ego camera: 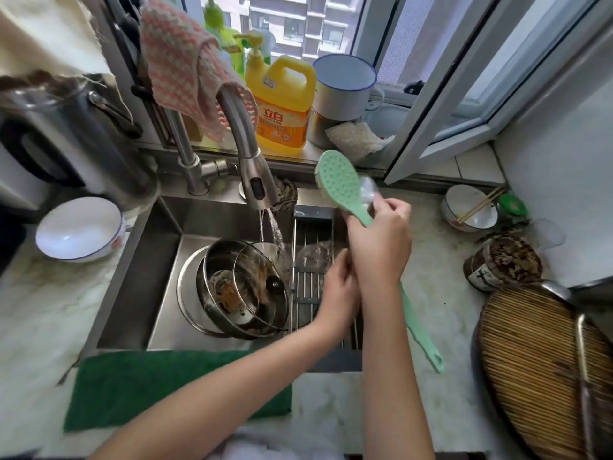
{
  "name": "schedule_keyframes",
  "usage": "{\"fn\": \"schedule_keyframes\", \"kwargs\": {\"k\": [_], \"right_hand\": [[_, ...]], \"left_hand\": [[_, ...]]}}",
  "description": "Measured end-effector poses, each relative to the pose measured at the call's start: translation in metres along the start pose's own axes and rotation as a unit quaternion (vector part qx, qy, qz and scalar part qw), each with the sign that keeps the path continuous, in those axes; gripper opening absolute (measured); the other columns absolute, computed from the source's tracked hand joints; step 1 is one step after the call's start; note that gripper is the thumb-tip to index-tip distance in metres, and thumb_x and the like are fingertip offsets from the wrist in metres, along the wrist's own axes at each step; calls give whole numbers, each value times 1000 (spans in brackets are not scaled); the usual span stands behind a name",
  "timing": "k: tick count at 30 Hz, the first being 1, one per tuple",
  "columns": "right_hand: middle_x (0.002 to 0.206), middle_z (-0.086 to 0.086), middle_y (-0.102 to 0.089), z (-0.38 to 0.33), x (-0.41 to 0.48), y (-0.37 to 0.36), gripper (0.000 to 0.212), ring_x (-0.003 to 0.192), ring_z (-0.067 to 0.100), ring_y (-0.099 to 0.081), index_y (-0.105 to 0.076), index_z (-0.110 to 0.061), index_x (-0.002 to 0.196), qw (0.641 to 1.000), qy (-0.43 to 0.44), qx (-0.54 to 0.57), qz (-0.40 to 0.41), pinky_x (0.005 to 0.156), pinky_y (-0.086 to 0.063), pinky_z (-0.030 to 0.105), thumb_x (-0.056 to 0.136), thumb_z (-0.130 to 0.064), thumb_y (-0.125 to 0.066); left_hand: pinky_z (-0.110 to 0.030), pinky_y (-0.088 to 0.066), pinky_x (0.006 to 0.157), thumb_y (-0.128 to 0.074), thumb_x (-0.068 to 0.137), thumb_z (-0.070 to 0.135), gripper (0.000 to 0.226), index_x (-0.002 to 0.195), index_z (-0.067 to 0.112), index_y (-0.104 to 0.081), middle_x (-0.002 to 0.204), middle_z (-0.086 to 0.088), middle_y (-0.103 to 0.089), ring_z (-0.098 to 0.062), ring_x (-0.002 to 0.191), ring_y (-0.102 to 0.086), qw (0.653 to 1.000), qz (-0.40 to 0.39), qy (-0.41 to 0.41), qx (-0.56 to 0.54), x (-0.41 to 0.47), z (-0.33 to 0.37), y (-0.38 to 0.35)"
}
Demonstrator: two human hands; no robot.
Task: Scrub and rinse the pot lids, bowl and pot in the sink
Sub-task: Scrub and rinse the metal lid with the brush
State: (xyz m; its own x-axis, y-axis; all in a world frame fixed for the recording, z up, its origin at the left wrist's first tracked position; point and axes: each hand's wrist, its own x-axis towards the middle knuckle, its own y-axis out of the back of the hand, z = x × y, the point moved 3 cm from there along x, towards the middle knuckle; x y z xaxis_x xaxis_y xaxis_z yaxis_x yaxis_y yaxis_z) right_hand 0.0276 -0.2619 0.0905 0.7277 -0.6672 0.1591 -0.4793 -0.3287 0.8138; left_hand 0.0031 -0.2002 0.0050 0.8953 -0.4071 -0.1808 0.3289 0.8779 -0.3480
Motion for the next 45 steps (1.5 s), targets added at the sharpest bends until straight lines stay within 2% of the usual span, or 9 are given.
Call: {"fn": "schedule_keyframes", "kwargs": {"k": [4, 9, 13, 19, 25, 31, 34, 39, 45], "right_hand": [[117, -5, -59, 14, -6, 10, 34, 94, 15, -58, -64, -31, 121, 998, -15, 57, 11, 70, -35, 22, 88, -26, -63], [84, -23, -61, 50, 1, 20, 36, 77, -3, -57, -67, -26, 117, 979, -87, 175, -61, 71, -41, 23, 82, -28, -72], [99, -9, -63, 71, 5, 13, 34, 84, 5, -55, -63, -11, 123, 969, -99, 205, -100, 77, -41, 23, 90, -22, -63], [99, -3, -62, 58, 11, -22, 52, 72, 2, -53, -44, -25, 141, 971, -39, 150, -182, 61, -40, 11, 92, -18, -59], [111, -4, -61, -13, -7, -81, 38, 90, 15, -59, -51, -40, 133, 926, 214, -63, -304, 69, -48, 27, 95, -35, -51], [102, 4, -70, -27, 36, -92, 33, 77, 21, -64, -64, -29, 123, 920, 181, -140, -317, 60, -46, 27, 95, -27, -48], [107, -4, -68, -48, 8, -94, 34, 75, 15, -63, -59, -40, 126, 856, 295, -134, -403, 58, -43, 25, 95, -31, -51], [109, 6, -70, -32, 52, -99, 35, 90, 25, -63, -65, -31, 123, 898, 227, -209, -315, 66, -41, 28, 92, -26, -48], [99, 0, -68, -44, 31, -102, 36, 81, 21, -59, -60, -40, 125, 846, 322, -201, -375, 66, -41, 29, 92, -29, -50]], "left_hand": [[-25, -54, 76, -37, 103, 19, 22, 104, 17, -59, 99, -4, -68, -11, 87, -67, 983, 77, 114, -121, 24, 7, 31], [-47, -47, 99, -46, 97, 39, 36, 106, 8, -62, 105, -14, -68, -29, 104, -64, 930, 173, 244, -214, 34, 2, 88], [-50, -42, 97, -39, 99, 43, 44, 114, 7, -59, 122, -20, -61, -34, 117, -56, 901, 204, 289, -251, 33, -3, 124], [-44, -40, 95, -36, 98, 49, 53, 124, 7, -58, 130, -20, -56, -34, 121, -52, 901, 204, 311, -225, 24, -4, 163], [-40, -51, 89, -48, 95, 45, 49, 121, 7, -61, 116, -17, -66, -32, 108, -62, 914, 228, 302, -147, 29, -4, 173], [-35, -52, 86, -50, 94, 47, 43, 93, 9, -68, 93, -10, -71, -25, 92, -66, 923, 284, 258, -28, 34, 0, 187], [-36, -53, 84, -49, 95, 45, 45, 97, 4, -67, 88, -10, -70, -25, 84, -66, 925, 289, 247, 3, 40, 1, 186], [-26, -50, 65, -51, 93, 48, 42, 88, 10, -68, 86, -6, -70, -20, 81, -66, 925, 281, 253, 30, 38, -2, 177], [-29, -52, 70, -50, 94, 46, 42, 89, 7, -66, 83, -6, -69, -19, 77, -64, 928, 283, 239, 37, 42, -1, 176]]}}
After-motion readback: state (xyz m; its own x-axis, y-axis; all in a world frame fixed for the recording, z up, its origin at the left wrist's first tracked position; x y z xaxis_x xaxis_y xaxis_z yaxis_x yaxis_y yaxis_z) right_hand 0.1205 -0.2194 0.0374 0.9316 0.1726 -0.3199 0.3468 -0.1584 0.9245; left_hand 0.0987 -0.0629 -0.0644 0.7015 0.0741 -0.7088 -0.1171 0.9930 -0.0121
